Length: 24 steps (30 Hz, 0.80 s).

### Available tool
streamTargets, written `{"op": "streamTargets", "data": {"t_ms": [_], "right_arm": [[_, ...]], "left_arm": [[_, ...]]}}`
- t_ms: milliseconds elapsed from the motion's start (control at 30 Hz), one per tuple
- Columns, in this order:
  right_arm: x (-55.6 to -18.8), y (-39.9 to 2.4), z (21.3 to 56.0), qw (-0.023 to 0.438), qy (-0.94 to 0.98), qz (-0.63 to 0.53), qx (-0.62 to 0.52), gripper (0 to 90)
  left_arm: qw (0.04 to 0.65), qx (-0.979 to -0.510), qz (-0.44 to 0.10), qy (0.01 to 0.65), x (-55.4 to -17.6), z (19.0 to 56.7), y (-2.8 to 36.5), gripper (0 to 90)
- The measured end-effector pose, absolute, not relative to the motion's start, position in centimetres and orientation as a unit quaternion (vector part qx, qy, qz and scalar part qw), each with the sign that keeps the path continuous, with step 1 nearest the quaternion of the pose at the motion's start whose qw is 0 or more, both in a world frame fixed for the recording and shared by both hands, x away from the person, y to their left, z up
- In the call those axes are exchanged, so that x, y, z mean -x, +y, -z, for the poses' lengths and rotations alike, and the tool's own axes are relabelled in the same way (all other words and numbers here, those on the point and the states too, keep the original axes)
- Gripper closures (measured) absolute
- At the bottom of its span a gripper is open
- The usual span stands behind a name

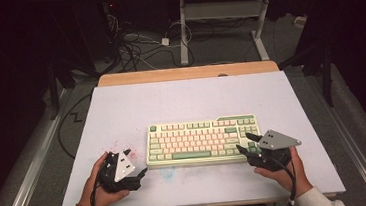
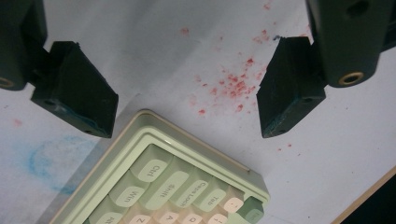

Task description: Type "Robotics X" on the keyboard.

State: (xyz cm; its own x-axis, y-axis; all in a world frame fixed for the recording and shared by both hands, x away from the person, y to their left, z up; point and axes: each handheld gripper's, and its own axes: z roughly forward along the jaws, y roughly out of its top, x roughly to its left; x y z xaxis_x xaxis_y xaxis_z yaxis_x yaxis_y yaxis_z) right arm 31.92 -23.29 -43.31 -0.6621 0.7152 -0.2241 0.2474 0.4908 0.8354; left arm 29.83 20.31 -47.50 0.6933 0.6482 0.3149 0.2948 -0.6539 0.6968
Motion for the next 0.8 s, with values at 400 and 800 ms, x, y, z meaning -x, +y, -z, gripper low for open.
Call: {"op": "streamTargets", "data": {"t_ms": [400, 800], "right_arm": [[-34.7, -20.6, 42.5, 0.258, 0.833, -0.400, -0.281, 81.1], [-37.2, -16.7, 42.9, 0.228, 0.856, -0.384, -0.262, 90.0]], "left_arm": [[0.311, -0.865, -0.282, 0.275, -29.9, 47.5, 20.3, 19.3], [0.308, -0.869, -0.274, 0.273, -30.0, 47.6, 20.3, 19.3]]}}
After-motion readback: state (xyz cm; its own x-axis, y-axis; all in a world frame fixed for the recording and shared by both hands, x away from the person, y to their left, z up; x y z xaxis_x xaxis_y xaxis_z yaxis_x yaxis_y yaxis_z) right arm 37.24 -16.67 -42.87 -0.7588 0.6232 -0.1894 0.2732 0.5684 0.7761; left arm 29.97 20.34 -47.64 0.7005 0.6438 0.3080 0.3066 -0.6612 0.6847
